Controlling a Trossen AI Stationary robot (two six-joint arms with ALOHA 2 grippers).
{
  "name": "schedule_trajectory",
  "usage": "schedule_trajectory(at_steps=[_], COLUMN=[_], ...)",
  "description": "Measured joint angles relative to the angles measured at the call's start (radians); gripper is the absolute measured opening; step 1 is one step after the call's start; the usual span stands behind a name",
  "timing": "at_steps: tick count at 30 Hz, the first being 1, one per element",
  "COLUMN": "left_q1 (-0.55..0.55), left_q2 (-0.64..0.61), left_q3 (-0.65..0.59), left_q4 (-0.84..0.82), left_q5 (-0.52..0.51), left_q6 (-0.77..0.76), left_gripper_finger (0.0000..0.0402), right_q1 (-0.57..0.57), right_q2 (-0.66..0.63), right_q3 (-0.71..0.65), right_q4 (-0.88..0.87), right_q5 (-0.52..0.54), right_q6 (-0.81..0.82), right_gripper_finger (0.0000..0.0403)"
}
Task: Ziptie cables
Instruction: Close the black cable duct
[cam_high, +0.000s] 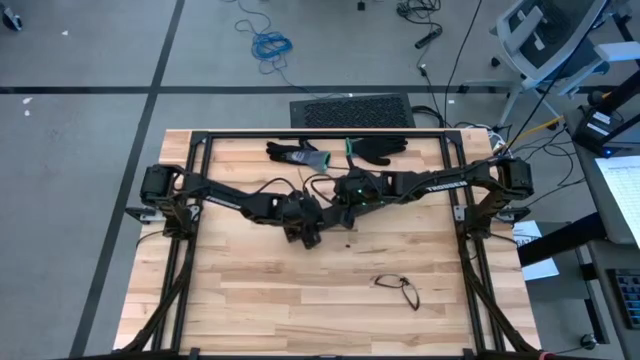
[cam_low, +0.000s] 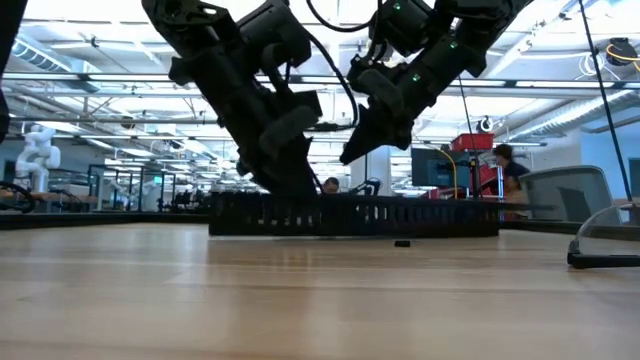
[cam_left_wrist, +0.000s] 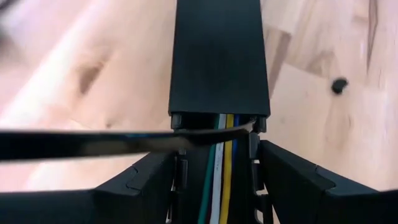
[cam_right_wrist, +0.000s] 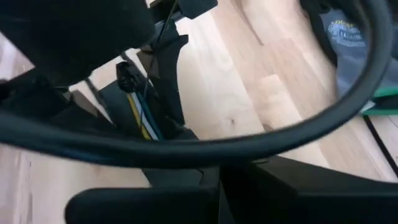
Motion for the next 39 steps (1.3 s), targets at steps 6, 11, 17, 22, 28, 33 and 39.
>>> schedule_trajectory(at_steps=[6,11,17,22,28,33,39], left_q1=[0.004,0.005,0.005,0.011,0.008,-0.022,-0.041], left_q2=[0.001,0.001,0.001,-0.030,-0.108,-0.098,-0.073], left_q3=[-0.001,-0.001,-0.001,-0.001,-0.001,-0.024,-0.026], left_q4=[-0.001,0.001,-0.005,-0.016,-0.153,-0.129,-0.054], left_q5=[0.133,0.175,0.193,0.192,0.166,0.165,0.094], left_q6=[0.057,0.052,0.053,0.052,0.053,0.053,0.055], left_gripper_finger=[0.0230,0.0259,0.0298,0.0304,0.0304,0.0304,0.0304], right_q1=[0.000,0.000,0.000,-0.003,-0.003,-0.003,-0.003], right_q2=[0.000,0.000,-0.001,-0.002,-0.002,-0.002,-0.002], right_q3=[0.000,0.000,0.000,0.001,0.001,0.001,0.002], right_q4=[-0.028,-0.036,-0.040,-0.040,-0.042,-0.043,-0.049], right_q5=[-0.001,-0.002,-0.003,-0.003,-0.003,-0.003,-0.003], right_q6=[-0.039,-0.048,-0.064,-0.075,-0.075,-0.075,-0.075], right_gripper_finger=[0.0000,0.0000,0.0000,0.0000,0.0000,0.0000,0.0000])
